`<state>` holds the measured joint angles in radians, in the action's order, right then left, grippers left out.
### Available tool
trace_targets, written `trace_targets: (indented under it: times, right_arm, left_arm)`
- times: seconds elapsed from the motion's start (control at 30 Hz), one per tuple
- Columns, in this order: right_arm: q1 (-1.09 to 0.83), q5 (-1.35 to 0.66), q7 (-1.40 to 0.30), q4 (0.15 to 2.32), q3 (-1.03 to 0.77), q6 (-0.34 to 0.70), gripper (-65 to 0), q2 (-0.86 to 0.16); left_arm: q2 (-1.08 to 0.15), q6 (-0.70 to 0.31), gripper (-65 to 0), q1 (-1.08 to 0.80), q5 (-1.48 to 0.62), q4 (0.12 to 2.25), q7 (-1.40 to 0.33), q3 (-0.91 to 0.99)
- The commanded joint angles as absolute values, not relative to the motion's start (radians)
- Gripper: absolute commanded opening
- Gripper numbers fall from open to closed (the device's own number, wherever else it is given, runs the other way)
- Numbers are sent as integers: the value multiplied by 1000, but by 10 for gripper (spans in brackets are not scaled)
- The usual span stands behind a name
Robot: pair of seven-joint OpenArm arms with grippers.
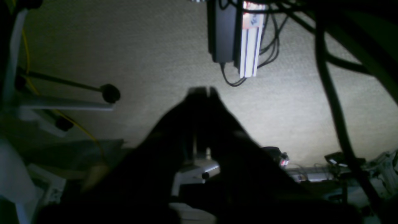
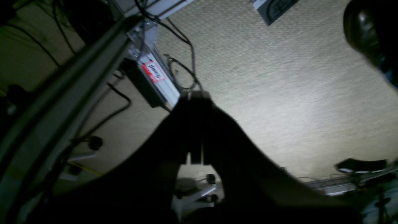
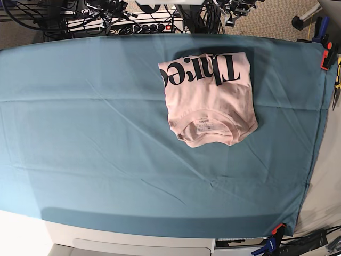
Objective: Fold the T-shirt properly
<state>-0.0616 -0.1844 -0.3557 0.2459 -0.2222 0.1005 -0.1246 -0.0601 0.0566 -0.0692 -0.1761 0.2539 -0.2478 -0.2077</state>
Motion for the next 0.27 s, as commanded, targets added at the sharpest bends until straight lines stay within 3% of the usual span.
trace_targets:
  times: [0.0, 0.23]
  right_arm:
    - [-57, -186, -357, 248, -223, 99, -650, -133]
    - [-52, -186, -354, 248, -223, 99, -650, -133]
  left_arm:
    - [-55, 60, -650, -72, -175, 257, -241, -207]
    - [-40, 60, -650, -72, -175, 256, -235, -207]
